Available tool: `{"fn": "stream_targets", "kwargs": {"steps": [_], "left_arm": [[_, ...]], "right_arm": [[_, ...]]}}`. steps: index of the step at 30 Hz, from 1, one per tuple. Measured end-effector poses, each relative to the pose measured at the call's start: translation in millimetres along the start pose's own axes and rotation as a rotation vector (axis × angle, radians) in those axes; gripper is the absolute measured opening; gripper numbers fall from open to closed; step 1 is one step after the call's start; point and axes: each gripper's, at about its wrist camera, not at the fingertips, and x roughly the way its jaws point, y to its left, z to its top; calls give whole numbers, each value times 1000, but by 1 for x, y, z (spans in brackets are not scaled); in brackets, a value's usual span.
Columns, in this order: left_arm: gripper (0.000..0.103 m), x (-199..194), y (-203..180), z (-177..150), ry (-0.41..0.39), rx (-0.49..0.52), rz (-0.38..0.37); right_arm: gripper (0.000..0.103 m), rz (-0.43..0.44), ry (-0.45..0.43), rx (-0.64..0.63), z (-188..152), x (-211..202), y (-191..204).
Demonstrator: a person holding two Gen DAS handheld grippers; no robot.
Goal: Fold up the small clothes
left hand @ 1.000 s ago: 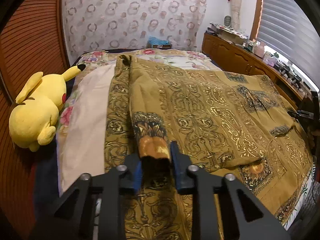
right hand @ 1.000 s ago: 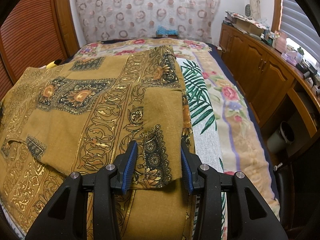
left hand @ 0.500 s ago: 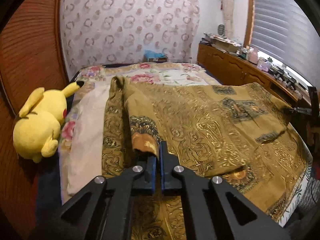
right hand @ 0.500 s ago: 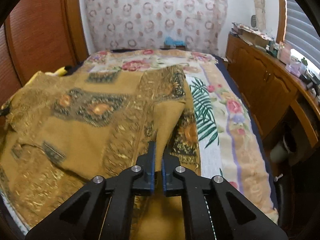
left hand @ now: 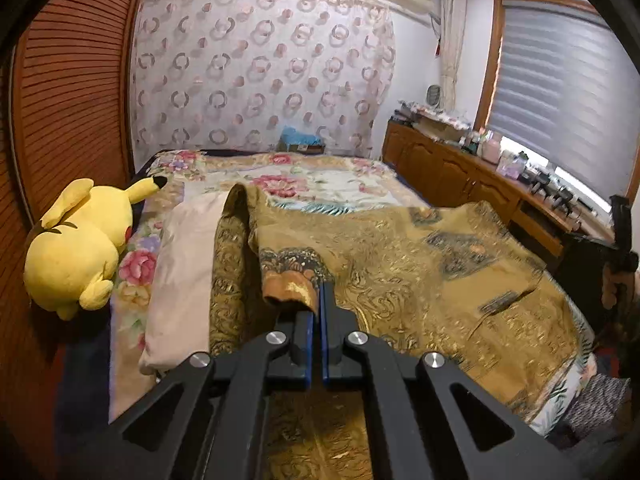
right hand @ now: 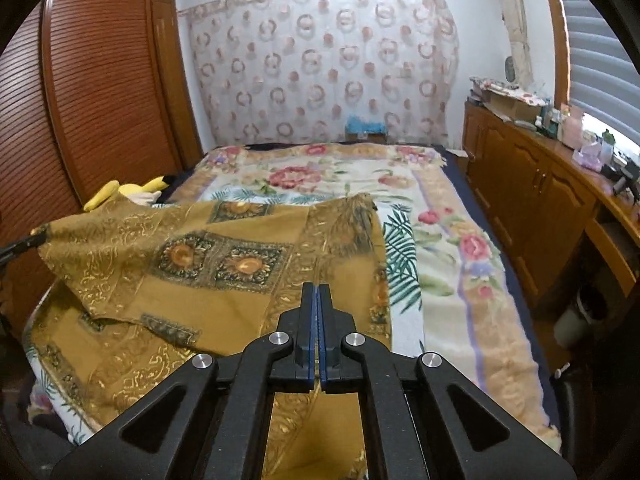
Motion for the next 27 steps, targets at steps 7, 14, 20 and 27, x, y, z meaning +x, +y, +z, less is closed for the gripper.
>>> {"fn": "stream_targets", "kwargs": {"steps": [7, 14, 20, 27], "left_arm": [[0, 17, 5, -16, 52, -17, 17], [0, 30, 1, -28, 97, -6, 25], [0, 38, -2, -34, 123, 5, 19], [0, 25, -4, -26, 76, -15, 0]], "right_arm": [[19, -40, 76, 4, -13, 31, -7], [34, -121, 190, -5, -28, 81, -15], [6, -71, 220, -12, -32, 89, -12], [0, -4, 119, -11, -20, 57, 0]]}}
